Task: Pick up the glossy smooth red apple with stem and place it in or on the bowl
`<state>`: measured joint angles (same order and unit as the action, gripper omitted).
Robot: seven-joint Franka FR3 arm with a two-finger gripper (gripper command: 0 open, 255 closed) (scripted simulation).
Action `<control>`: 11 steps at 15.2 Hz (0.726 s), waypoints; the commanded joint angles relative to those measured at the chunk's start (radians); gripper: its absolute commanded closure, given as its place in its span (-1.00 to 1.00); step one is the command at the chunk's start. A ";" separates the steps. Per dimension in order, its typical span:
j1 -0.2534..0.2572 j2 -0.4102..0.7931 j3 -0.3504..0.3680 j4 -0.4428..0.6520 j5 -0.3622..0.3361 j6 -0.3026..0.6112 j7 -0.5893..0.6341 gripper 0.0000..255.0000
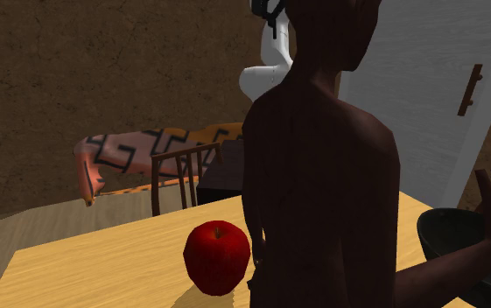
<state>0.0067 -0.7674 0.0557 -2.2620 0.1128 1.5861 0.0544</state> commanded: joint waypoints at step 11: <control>-0.020 0.255 -0.046 -0.031 -0.062 0.300 -0.129 -1.00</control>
<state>-0.0102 -0.5446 0.0164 -2.2992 0.0575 1.8568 -0.0597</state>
